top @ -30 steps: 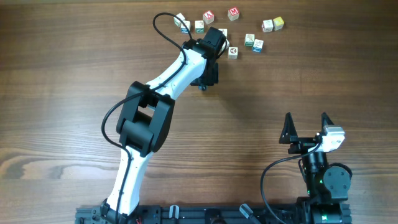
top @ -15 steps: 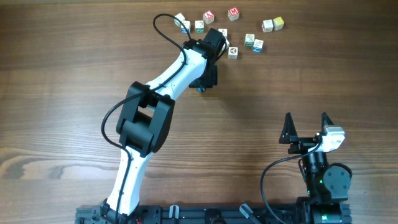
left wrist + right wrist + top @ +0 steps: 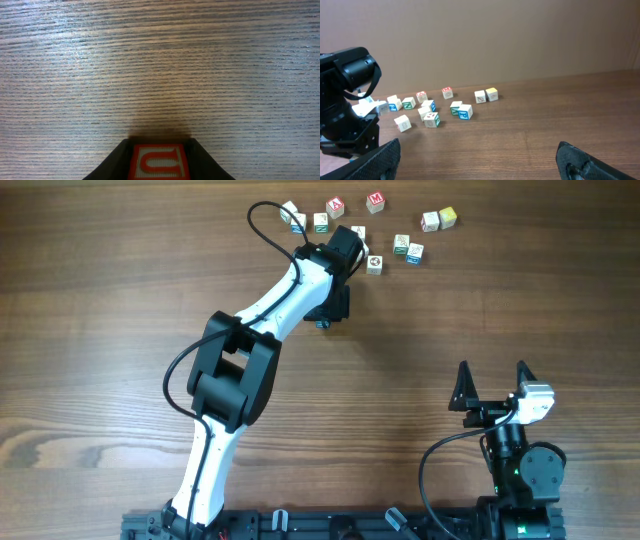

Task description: Form a circle

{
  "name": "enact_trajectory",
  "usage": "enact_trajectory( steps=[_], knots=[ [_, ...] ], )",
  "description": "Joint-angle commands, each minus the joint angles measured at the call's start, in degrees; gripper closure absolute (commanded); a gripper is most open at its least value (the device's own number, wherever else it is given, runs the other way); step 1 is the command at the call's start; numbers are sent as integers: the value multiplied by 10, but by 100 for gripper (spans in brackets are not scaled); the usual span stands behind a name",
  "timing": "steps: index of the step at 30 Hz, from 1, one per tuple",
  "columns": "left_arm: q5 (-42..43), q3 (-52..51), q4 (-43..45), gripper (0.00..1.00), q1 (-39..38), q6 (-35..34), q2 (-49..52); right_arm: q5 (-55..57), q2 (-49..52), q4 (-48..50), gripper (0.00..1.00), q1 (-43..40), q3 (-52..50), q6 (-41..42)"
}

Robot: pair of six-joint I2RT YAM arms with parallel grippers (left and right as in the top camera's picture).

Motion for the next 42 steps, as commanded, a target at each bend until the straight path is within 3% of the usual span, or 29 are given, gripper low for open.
enact_trajectory(
  steps=[1, 33, 42],
  knots=[
    [-8, -13, -4, 71, -3, 9, 11, -7, -2, 2, 0, 3, -1, 3],
    [-3, -13, -13, 71, -3, 17, 11, -7, -2, 2, 0, 3, -1, 3],
    [-1, -13, -4, 58, -3, 17, 11, -7, -2, 2, 0, 3, -1, 3]
  ],
)
